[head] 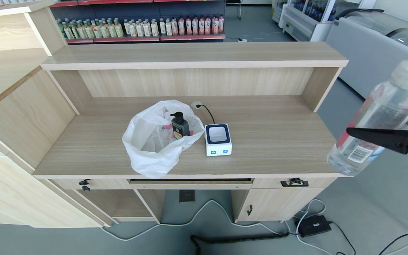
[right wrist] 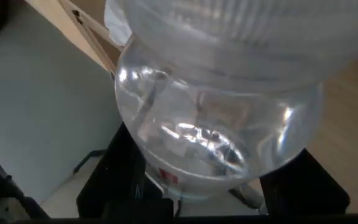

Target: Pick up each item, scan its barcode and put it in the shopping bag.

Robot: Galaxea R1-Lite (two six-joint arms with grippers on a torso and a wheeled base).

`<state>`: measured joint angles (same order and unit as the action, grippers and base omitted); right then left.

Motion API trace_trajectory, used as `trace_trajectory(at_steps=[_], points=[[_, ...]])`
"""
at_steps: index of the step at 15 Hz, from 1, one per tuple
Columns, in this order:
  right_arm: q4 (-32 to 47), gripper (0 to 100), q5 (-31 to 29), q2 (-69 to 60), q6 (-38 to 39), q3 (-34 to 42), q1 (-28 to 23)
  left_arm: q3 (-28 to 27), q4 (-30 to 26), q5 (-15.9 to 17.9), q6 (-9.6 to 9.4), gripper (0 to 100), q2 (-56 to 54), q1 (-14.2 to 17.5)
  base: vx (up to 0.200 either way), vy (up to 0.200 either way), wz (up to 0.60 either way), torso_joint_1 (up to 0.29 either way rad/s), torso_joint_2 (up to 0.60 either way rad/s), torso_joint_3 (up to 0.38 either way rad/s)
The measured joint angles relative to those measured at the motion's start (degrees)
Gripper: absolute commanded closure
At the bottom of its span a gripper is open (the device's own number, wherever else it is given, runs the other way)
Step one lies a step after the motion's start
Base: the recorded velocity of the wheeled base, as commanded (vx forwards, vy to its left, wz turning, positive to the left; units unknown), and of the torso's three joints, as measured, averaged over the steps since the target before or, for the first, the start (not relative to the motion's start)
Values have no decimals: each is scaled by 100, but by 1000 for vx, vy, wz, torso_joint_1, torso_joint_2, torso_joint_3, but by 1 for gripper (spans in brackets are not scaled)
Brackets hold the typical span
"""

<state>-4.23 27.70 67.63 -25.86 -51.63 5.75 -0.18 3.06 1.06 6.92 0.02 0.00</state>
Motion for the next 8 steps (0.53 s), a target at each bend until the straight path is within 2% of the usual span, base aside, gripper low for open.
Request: trace_trajectory(at_steps=[2,3,6,8], points=[[-1531,100,-57,301,-1621,522,-1013,0,0,-2,-1,0,0,0,0,0,0,0,0,0],[-2131,100,-72,516,-2182,714,-1421,0,0,0,0,0,0,0,0,0,0,0,0,0],[-3310,100,-71,985,-3079,946,-1802,0,0,0,0,0,0,0,0,0,0,0,0,0],[-3639,100,169,1206,-3794,973,-1846,0,0,0,0,0,0,0,0,0,0,0,0,0]])
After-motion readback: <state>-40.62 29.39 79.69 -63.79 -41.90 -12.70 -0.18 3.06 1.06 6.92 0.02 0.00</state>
